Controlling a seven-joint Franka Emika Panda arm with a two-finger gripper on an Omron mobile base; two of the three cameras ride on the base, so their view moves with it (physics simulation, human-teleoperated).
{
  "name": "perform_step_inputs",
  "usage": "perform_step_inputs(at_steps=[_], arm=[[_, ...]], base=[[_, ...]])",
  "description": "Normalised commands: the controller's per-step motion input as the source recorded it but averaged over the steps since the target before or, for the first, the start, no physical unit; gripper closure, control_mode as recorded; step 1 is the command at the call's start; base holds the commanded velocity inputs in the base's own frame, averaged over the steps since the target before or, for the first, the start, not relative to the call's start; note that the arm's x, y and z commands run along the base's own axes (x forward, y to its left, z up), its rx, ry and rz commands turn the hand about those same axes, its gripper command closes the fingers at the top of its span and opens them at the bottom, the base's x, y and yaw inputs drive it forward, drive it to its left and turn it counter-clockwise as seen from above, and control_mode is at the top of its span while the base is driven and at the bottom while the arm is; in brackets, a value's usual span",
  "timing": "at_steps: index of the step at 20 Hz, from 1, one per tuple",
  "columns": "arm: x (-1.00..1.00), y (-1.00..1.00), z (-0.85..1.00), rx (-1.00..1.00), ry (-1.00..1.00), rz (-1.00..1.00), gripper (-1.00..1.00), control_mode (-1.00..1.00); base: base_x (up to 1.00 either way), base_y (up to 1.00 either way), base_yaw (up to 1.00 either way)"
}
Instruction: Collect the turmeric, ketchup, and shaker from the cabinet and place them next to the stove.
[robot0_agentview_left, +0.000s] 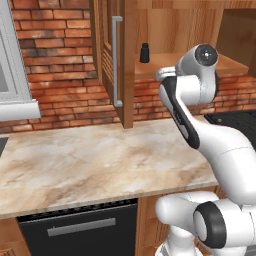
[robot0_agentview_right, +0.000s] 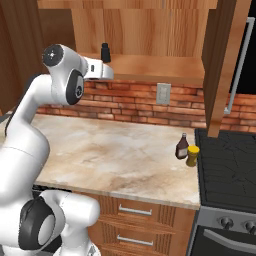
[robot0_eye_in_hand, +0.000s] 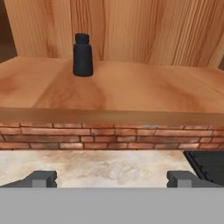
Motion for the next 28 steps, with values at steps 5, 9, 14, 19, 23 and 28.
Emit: perform_step_inputs(at_steps=[5,9,14,19,23,28], arm=[[0.09,0.0,0.08,0.03,-0.01,0.0,-1.0,-1.0],[0.24,0.06,0.16,0.01,-0.01,0.0,-1.0,-1.0],[0.26,0.22,0.4,0.0,-0.08,0.0,-1.0,-1.0],[0.34,0.21,0.39,0.0,-0.07,0.0,-1.0,-1.0],[0.45,0.14,0.21,0.0,-0.01,0.0,-1.0,-1.0],[0.52,0.16,0.08,0.0,0.0,0.0,-1.0,-1.0]], base=[[0.0,0.0,0.0],[0.0,0.0,0.0],[0.0,0.0,0.0],[0.0,0.0,0.0],[0.0,0.0,0.0],[0.0,0.0,0.0]])
